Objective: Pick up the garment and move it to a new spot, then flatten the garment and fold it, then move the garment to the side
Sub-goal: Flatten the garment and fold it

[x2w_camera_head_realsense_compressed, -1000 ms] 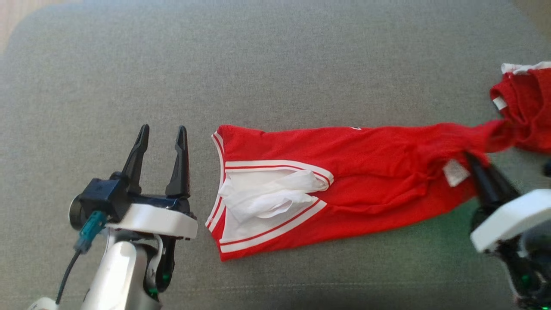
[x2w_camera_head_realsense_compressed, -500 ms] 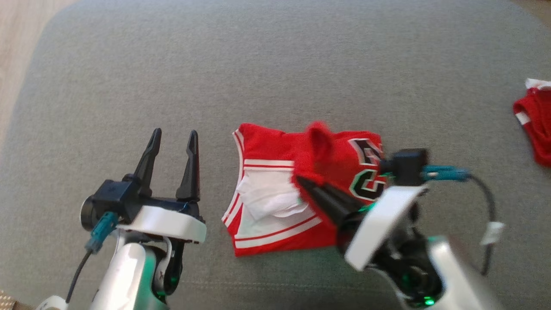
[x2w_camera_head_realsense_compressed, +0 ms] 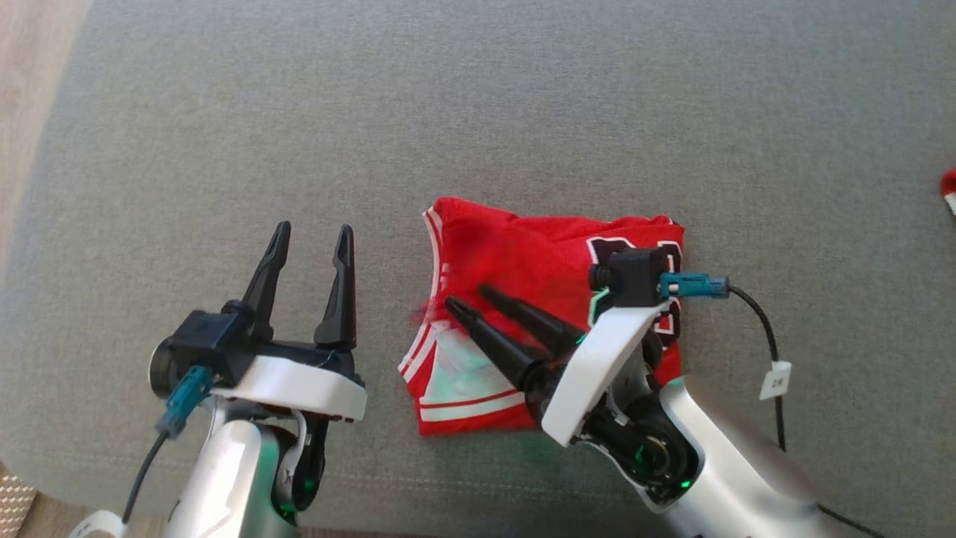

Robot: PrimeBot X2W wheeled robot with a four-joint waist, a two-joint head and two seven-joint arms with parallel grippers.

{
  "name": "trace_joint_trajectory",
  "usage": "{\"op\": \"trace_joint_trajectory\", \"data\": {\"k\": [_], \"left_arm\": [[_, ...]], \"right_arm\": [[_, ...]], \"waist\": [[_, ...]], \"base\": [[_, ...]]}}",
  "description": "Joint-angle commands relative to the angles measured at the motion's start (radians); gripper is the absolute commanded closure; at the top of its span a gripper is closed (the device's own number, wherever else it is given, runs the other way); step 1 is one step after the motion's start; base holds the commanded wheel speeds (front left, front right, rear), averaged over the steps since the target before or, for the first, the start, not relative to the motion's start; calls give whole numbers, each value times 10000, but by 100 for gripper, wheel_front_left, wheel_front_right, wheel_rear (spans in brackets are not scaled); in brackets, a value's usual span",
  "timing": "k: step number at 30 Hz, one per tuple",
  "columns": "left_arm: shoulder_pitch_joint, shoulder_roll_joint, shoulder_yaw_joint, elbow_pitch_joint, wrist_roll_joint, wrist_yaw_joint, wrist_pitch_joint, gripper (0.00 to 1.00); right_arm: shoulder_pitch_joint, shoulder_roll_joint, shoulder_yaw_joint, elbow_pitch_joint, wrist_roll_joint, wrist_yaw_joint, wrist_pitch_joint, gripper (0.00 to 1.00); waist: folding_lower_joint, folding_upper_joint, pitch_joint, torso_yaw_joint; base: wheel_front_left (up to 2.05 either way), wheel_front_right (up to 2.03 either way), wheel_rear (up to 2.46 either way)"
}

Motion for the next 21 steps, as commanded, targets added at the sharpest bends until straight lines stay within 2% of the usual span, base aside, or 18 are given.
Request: {"op": "trace_joint_trajectory", "data": {"k": [1, 7, 14, 21], "left_arm": [[-369, 41, 332, -323, 51, 13, -78, 0], [-414, 81, 463, -310, 133, -20, -78, 0], [-281, 202, 669, -323, 185, 18, -78, 0], [-129, 389, 844, -341, 176, 75, -78, 0]], "right_arm": [[-357, -145, 283, -517, 148, 35, -319, 0], [-557, -1264, 98, -1557, 323, 35, -1612, 0], [-70, -2630, -1571, -1944, -305, 35, -3051, 0], [1015, -3205, -3225, -1934, -925, 35, -3381, 0]], "waist": [[0, 0, 20, -91], [0, 0, 15, -390], [0, 0, -184, -765], [0, 0, -397, -998]], "base": [[0, 0, 0], [0, 0, 0], [0, 0, 0], [0, 0, 0]]}}
